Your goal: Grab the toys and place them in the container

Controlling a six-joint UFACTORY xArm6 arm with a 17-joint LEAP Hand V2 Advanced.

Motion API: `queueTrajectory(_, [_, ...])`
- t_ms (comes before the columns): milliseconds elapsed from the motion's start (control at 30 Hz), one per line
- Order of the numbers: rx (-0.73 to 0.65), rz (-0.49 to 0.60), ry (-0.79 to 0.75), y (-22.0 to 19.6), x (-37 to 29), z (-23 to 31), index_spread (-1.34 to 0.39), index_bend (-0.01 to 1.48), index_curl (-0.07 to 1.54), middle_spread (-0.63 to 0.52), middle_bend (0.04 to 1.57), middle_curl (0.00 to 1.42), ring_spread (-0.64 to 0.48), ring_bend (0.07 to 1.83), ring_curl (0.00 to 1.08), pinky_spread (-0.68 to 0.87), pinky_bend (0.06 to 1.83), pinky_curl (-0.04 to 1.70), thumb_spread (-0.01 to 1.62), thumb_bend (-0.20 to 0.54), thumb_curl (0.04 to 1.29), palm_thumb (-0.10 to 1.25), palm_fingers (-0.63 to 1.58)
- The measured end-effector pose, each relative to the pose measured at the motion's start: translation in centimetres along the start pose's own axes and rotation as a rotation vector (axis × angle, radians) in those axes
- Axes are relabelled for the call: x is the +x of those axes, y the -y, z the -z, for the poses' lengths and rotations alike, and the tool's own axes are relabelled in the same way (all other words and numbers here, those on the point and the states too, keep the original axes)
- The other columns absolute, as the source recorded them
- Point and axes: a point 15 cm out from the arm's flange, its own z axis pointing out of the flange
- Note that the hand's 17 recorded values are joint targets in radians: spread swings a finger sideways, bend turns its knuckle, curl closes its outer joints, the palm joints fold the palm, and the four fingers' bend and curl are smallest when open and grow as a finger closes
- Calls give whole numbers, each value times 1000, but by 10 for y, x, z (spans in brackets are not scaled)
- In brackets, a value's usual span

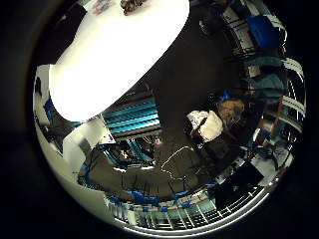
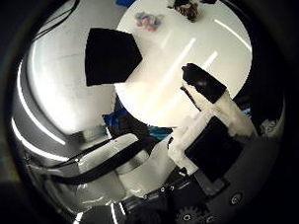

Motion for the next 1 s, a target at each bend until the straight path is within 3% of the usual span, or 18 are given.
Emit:
queueTrajectory(267, [35,79,-70,36,2,34,-414,174,362,-170,189,373,43,285,196,372,210,227,1198,-25,390,774,445])
queueTrajectory(400, [32,216,-118,67,-5,53,-400,155,329,-117,183,345,85,308,207,382,284,256,1107,-38,335,627,340])
queueTrajectory(567, [62,278,-199,98,7,73,-392,157,299,-73,189,328,125,338,217,391,345,276,1037,-37,299,488,271])
queueTrajectory(1000, [70,480,-394,185,28,69,-389,153,270,-20,189,316,159,344,232,389,425,302,935,-37,286,338,148])
